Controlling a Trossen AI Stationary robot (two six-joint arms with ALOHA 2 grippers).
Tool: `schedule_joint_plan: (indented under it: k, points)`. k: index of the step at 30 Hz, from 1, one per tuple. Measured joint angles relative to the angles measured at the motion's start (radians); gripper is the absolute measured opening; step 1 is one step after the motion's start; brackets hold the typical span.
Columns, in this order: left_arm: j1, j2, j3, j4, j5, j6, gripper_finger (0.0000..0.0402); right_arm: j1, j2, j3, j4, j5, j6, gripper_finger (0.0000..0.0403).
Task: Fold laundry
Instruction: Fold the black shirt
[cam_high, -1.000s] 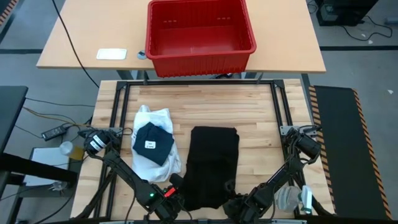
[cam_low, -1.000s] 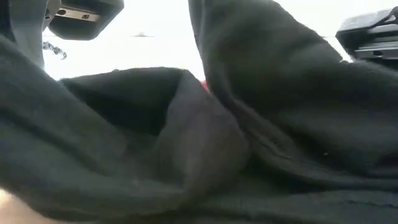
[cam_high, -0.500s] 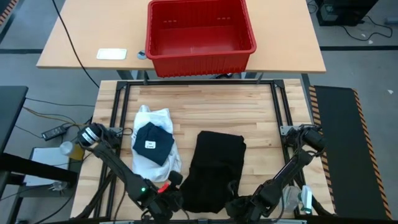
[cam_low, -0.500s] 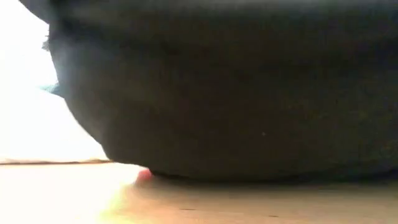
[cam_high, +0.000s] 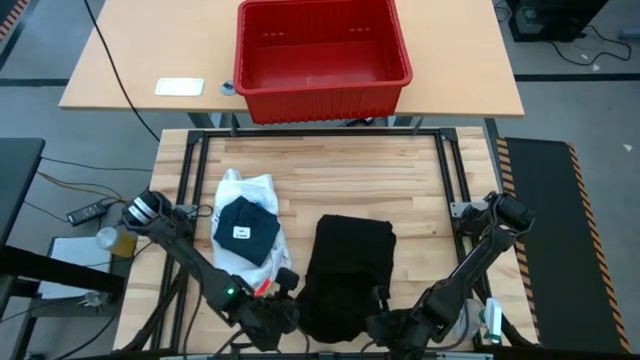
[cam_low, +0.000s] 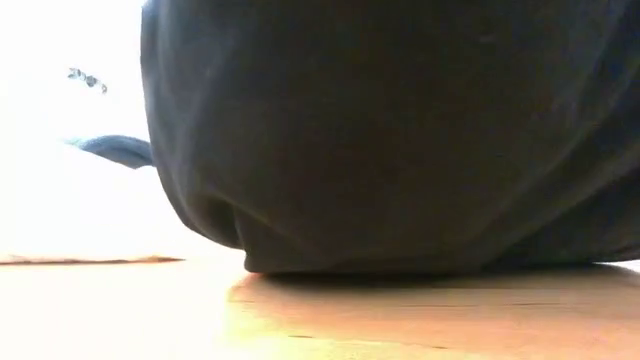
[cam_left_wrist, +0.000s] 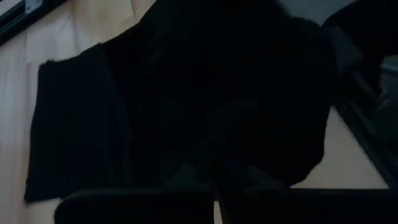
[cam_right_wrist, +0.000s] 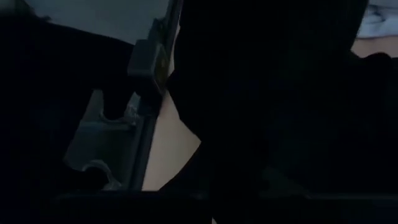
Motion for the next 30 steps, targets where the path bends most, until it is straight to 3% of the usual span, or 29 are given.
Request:
schedule_joint_plan:
  k: [8,14,25,30]
  points:
    - [0.063,-0.001,0.0,0.119,0.071,0.18,0.0,0.0,-0.013,-0.016,0.029,-0.034,-0.012,0.0025]
    - [0.133,-0.006,-0.006,0.125,0.097,0.192,0.0,0.009,-0.015,-0.037,0.044,-0.038,0.01,0.0025]
    - [0.27,-0.008,-0.006,0.037,0.124,0.199,0.0,0.02,-0.042,-0.038,-0.133,0.137,0.318,0.0025]
    - [0.336,-0.008,-0.006,0.03,0.122,0.226,0.0,-0.011,-0.072,-0.038,-0.259,0.179,0.349,0.0025]
